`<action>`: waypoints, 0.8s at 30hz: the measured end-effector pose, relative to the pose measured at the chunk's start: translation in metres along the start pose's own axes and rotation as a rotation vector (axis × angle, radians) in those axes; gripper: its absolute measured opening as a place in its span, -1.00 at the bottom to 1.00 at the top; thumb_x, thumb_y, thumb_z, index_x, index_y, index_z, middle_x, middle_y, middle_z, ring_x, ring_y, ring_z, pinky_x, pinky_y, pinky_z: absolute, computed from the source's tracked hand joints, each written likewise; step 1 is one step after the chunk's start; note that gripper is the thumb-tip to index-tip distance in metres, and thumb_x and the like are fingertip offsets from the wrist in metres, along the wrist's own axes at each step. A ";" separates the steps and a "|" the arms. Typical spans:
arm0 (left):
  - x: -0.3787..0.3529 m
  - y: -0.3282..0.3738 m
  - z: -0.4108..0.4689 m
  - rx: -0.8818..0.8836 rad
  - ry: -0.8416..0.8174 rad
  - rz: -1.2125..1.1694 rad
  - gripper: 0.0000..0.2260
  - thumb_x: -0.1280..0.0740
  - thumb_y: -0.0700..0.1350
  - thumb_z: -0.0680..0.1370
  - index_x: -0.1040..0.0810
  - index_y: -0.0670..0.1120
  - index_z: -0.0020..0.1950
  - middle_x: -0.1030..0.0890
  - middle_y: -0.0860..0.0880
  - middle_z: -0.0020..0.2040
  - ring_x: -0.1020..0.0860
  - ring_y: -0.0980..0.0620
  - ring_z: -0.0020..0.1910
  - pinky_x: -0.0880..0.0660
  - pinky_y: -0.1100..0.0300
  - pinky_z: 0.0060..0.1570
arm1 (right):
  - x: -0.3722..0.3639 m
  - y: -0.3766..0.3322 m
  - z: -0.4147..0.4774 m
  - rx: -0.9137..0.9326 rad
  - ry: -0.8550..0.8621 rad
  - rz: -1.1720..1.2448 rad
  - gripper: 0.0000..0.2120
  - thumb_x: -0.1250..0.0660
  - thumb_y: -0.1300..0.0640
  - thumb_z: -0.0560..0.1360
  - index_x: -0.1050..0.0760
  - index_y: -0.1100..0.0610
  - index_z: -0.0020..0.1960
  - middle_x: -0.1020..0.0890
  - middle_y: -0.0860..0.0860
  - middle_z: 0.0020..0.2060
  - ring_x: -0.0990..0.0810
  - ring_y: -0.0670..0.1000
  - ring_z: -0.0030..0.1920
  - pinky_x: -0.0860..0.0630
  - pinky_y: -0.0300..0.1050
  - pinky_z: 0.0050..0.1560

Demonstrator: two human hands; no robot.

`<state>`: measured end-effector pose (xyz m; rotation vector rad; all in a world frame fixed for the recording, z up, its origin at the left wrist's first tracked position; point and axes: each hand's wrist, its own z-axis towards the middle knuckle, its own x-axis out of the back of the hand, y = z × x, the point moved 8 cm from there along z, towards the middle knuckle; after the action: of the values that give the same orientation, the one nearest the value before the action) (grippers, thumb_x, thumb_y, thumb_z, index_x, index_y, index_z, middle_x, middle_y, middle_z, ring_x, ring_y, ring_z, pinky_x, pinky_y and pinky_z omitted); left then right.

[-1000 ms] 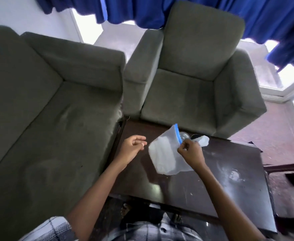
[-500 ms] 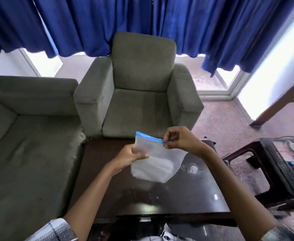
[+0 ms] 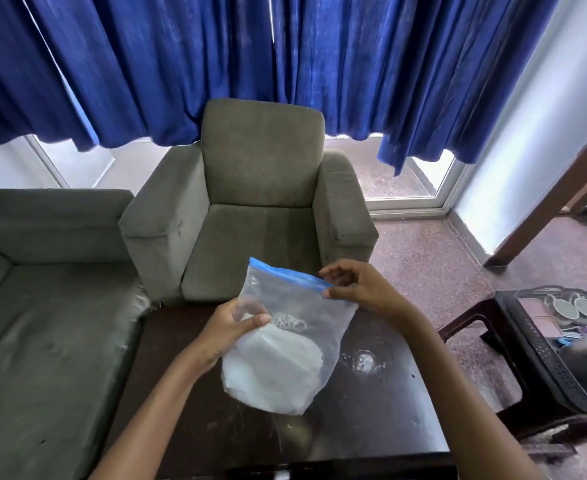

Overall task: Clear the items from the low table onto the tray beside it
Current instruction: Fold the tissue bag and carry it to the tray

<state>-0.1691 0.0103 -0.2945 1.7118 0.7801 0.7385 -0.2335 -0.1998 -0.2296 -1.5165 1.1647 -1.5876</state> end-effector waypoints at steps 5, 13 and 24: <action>0.013 0.010 0.005 -0.039 0.006 -0.040 -0.57 -0.48 0.12 0.16 -0.58 -0.12 -0.12 -0.64 0.10 -0.14 -0.61 0.22 -0.13 -0.50 0.35 -0.21 | 0.007 0.017 -0.011 -0.133 0.025 0.180 -0.89 -0.44 0.34 0.37 -0.58 0.31 -0.11 -0.59 0.11 -0.31 -0.53 -0.10 -0.35 -0.46 -0.31 -0.33; 0.026 0.020 0.013 -0.080 -0.022 -0.043 -0.71 -0.51 -0.01 0.24 -0.59 -0.11 -0.14 -0.64 0.16 -0.24 -0.60 0.26 -0.21 -0.50 0.40 -0.27 | -0.009 0.024 -0.008 -0.289 0.231 0.795 -0.84 -0.36 0.44 0.35 -0.60 0.21 -0.26 -0.66 0.07 -0.34 -0.62 0.01 -0.29 -0.58 -0.13 -0.19; 0.051 0.025 0.022 -0.107 0.020 0.000 -0.60 -0.51 0.10 0.16 -0.63 -0.09 -0.11 -0.70 0.09 -0.13 -0.66 0.17 -0.15 -0.54 0.35 -0.27 | 0.001 0.013 0.004 -0.310 0.388 0.525 -0.90 -0.46 0.43 0.29 -0.55 0.34 -0.28 -0.59 0.05 -0.57 -0.51 -0.08 -0.58 -0.47 -0.31 -0.53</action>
<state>-0.1179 0.0336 -0.2709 1.6107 0.7408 0.7848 -0.2315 -0.2066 -0.2416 -0.9647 1.9150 -1.4049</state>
